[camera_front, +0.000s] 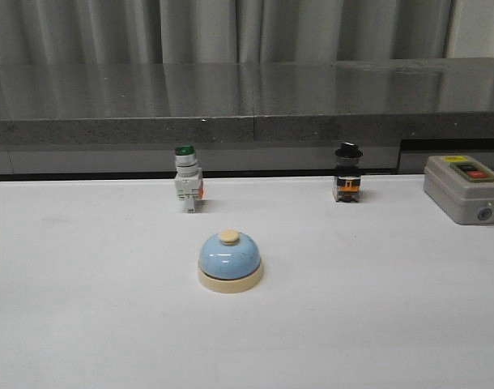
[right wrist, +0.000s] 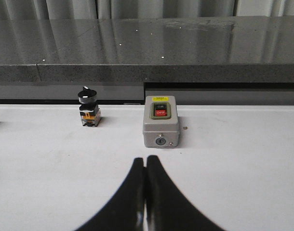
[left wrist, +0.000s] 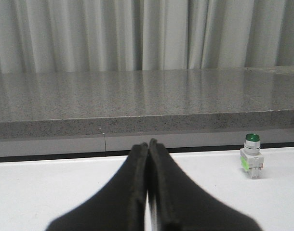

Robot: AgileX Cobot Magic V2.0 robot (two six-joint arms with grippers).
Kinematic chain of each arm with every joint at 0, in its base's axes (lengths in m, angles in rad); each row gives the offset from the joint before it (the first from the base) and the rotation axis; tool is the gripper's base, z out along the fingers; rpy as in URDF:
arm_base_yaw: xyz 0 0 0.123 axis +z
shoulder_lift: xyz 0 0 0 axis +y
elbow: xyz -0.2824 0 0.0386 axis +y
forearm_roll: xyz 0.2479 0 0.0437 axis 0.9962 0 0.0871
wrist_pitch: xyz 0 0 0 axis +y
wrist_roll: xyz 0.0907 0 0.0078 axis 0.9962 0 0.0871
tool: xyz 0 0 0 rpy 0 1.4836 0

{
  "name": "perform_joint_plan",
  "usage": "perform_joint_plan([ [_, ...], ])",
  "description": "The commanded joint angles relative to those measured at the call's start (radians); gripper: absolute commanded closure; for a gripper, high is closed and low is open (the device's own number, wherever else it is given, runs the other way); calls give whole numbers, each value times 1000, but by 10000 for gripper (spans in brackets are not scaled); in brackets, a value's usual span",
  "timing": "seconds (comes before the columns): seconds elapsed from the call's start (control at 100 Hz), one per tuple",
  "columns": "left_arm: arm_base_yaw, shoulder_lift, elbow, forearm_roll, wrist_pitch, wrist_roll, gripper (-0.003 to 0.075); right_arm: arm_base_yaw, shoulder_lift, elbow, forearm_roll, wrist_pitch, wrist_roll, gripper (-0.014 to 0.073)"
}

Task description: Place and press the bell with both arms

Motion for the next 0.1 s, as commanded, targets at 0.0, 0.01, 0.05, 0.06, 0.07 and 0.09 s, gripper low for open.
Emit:
perform_joint_plan([
  [0.0, 4, -34, 20, -2, -78, -3, 739, -6, -9, -2, -9, -77, 0, 662],
  [0.01, 4, -34, 20, -2, -78, -3, 739, -6, -9, -2, -9, -77, 0, 662],
  [0.05, 4, -34, 20, -2, -78, -3, 739, -6, -9, -2, -9, -77, 0, 662],
  [0.06, 4, -34, 20, -2, -78, -3, 739, -6, -9, -2, -9, -77, 0, 662],
  [0.07, 4, -34, 20, -2, -78, -3, 739, -6, -9, -2, -9, -77, 0, 662],
  [0.09, 4, -34, 20, -2, -78, -3, 739, -6, -9, -2, -9, -77, 0, 662],
])
